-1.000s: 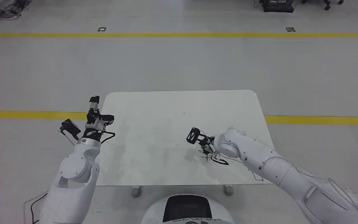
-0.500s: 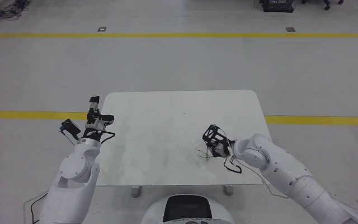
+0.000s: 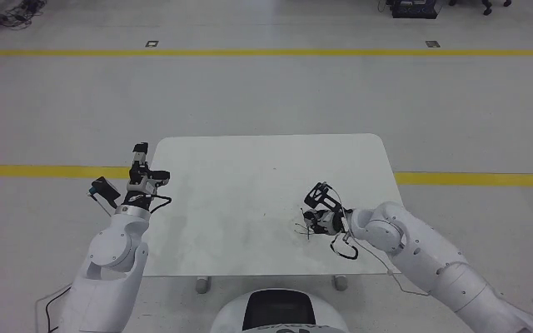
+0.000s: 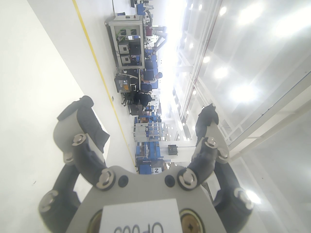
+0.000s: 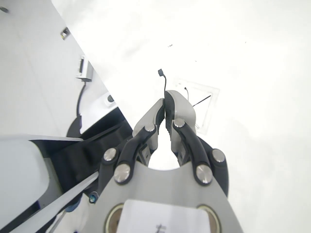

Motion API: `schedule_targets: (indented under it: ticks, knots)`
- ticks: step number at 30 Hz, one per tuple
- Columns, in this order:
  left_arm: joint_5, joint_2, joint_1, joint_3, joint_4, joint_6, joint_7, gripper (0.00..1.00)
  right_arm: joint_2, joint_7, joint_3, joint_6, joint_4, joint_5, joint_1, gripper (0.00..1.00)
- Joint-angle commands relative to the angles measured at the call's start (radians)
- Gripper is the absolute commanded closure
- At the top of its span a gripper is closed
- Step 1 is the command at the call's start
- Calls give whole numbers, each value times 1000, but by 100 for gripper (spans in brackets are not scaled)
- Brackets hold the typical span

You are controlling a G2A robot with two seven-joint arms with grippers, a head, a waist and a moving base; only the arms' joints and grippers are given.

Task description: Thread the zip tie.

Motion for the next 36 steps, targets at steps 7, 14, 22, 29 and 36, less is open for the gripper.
schedule_targets:
  ticks: [7, 14, 22, 29, 36]
  knots:
    - [0, 0, 0, 0, 0, 0, 0, 0, 14, 52, 5, 0, 4, 176, 6, 100]
    - [0, 0, 0, 0, 0, 0, 0, 0, 14, 52, 5, 0, 4, 176, 6, 100]
    - [0, 0, 0, 0, 0, 0, 0, 0, 14, 45, 6, 1, 4, 182, 3, 100]
    - [0, 0, 0, 0, 0, 0, 0, 0, 17, 18, 40, 0, 30, 376, -17, 100]
    - [0, 0, 0, 0, 0, 0, 0, 0, 17, 88, 51, 0, 47, 531, -1, 100]
